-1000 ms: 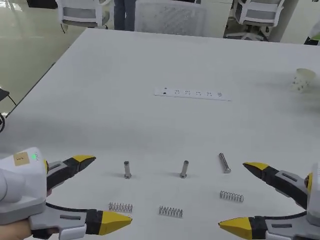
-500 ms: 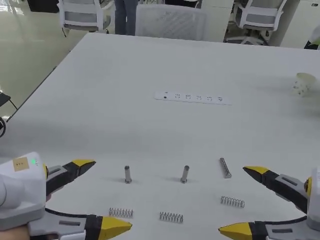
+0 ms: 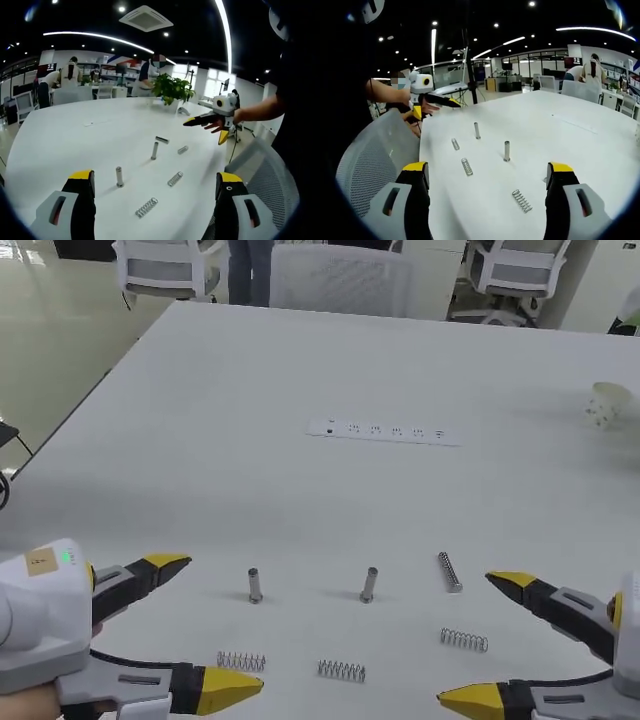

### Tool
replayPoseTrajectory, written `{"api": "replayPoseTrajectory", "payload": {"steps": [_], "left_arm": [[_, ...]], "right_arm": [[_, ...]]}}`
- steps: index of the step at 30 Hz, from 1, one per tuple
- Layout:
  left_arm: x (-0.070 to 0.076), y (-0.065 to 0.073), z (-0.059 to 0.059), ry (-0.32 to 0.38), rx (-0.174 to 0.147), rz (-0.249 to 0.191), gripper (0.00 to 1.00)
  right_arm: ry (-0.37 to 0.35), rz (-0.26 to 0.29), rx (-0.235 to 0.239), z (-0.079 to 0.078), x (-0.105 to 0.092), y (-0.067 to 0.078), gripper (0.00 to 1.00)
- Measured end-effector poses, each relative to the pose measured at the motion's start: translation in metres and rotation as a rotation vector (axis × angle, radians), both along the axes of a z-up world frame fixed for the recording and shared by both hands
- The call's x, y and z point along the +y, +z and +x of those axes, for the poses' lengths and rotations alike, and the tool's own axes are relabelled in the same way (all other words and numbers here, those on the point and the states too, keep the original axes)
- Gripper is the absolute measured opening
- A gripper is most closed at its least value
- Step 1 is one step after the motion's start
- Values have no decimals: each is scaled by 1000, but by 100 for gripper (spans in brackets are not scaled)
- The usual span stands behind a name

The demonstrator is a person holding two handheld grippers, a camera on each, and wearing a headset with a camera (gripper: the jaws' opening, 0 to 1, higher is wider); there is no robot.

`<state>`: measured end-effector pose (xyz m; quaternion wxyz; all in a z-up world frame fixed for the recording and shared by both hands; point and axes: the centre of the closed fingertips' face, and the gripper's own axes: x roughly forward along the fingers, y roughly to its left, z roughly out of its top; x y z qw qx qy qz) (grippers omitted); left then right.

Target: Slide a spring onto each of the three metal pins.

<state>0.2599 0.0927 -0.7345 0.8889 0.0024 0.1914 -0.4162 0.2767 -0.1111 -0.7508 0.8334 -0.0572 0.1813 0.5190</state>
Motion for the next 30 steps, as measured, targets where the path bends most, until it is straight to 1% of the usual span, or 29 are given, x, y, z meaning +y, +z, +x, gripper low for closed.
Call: {"api": "replayPoseTrajectory", "payload": {"steps": [5, 8, 16, 19, 21, 23, 26, 30], "left_arm": [[-1, -1, 0, -1, 2, -2, 98], [-1, -1, 0, -1, 3, -2, 98], [1, -3, -1, 7, 8, -3, 98], [1, -2, 1, 9, 7, -4, 98], [1, -2, 3, 9, 7, -4, 98], [2, -2, 4, 9, 5, 1, 98], [2, -1, 6, 11, 2, -3, 98], [0, -1, 6, 8, 3, -2, 98]], "right_arm": [[-3, -1, 0, 1, 0, 1, 98], [-7, 7, 17, 2, 0, 1, 98], [-13, -4, 19, 8, -1, 1, 99], [-19, -8, 21, 12, -2, 1, 99], [-27, 0, 29, 16, -3, 3, 99], [-33, -4, 37, 18, -2, 4, 99], [-38, -9, 33, 21, -1, 6, 99], [-63, 6, 52, 30, -2, 10, 99]]}}
